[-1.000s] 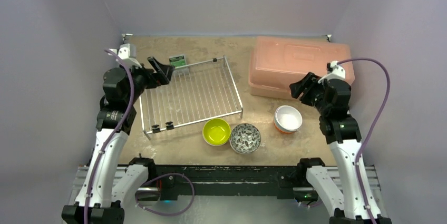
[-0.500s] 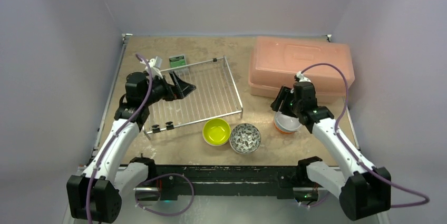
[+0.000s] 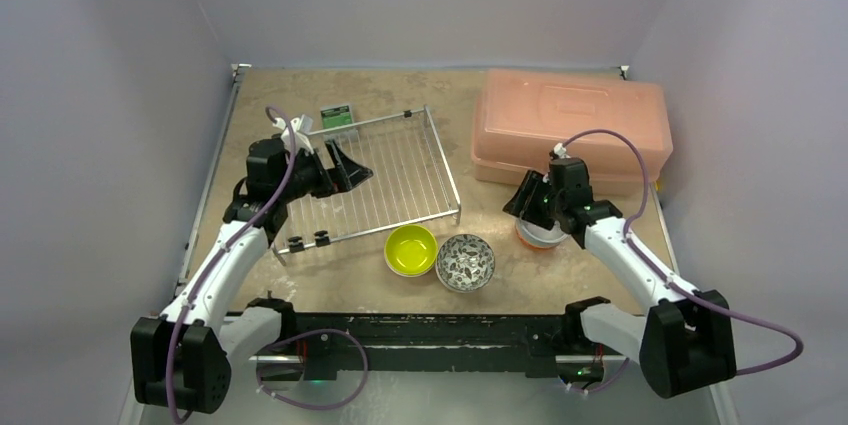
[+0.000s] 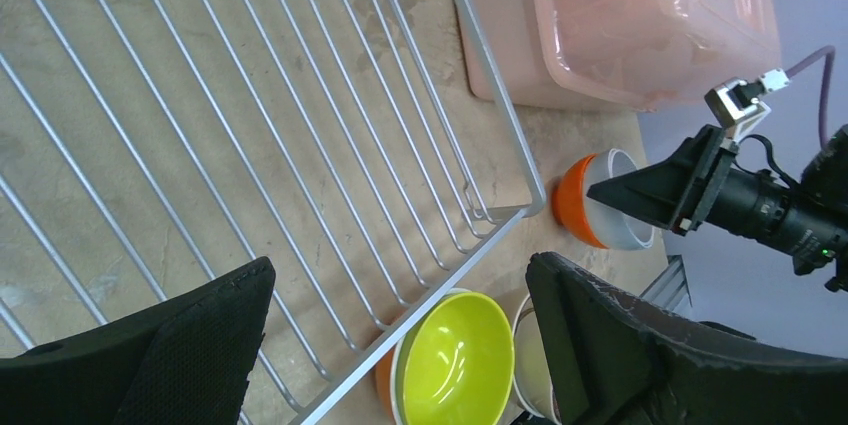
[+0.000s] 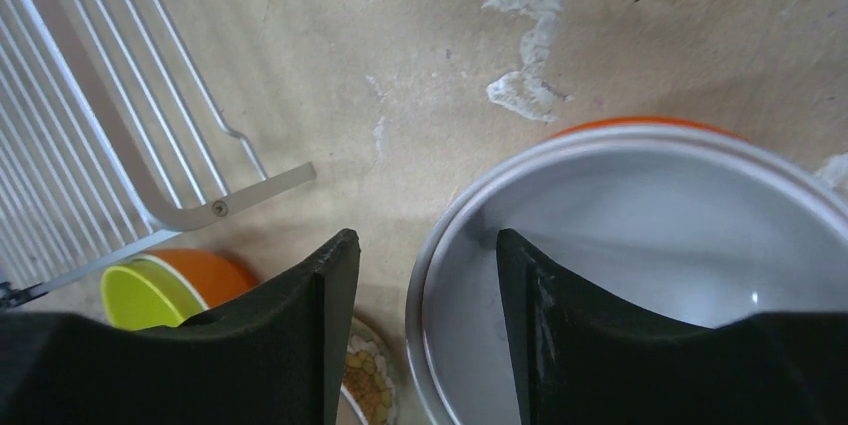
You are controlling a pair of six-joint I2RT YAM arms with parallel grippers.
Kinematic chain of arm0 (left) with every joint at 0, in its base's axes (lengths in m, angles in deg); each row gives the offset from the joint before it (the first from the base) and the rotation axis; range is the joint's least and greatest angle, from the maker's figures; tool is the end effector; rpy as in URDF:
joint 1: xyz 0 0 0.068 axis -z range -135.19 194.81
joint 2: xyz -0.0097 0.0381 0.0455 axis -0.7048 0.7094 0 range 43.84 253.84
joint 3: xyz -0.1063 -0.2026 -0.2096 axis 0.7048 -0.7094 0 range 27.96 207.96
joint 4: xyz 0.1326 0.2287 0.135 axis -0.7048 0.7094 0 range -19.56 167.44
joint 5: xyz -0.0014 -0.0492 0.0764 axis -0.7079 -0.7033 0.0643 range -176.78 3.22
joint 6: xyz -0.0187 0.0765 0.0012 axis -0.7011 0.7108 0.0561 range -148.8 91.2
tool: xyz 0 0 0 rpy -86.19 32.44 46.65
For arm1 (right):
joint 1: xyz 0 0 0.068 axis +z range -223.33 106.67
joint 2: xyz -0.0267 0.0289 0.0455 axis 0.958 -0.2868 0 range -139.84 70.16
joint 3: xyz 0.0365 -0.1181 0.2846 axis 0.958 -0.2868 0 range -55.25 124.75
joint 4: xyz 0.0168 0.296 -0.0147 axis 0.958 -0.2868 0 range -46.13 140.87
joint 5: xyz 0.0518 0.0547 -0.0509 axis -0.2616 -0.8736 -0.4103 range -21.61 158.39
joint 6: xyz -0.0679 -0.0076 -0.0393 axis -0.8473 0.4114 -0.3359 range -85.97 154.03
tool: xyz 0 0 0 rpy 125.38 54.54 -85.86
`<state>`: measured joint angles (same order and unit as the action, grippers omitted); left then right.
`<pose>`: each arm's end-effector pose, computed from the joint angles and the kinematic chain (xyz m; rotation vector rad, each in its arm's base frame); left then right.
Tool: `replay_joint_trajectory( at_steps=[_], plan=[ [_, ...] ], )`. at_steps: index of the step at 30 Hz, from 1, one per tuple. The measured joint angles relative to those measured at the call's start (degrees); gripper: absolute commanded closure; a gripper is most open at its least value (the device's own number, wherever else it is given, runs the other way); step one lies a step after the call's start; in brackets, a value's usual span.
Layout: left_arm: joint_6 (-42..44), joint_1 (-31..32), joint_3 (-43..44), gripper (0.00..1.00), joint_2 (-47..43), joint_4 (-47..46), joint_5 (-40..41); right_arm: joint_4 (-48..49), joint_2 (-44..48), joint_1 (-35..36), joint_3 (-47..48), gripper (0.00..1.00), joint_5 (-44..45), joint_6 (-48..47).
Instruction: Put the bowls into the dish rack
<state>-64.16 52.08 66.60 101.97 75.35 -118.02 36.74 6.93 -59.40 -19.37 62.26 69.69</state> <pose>0.2598 -0.0685 0.2784 -0.1388 2.0727 -1.0113 0.2584 0.0715 0.2136 0.3883 2.3243 0.5597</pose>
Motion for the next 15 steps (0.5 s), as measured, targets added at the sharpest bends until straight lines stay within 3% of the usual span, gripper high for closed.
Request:
replay_joint_trajectory(
  at_steps=[5,7,10,15],
  plan=[
    [0.0,0.0,0.0,0.03,1.7,0.8,1.5,-1.6,2.1,0.0,0.5,0.55,-3.6,2.7],
    [0.0,0.0,0.0,0.03,1.9,0.8,1.5,-2.8,3.2,0.0,1.6,0.62,-4.1,3.4],
    [-0.1,0.1,0.0,0.03,1.9,0.5,1.3,-3.7,4.1,0.0,3.4,0.88,-4.2,3.9],
    [-1.9,2.4,0.0,0.03,1.9,-1.5,1.1,-3.8,4.9,0.0,4.7,1.0,-4.4,5.0]
  ],
)
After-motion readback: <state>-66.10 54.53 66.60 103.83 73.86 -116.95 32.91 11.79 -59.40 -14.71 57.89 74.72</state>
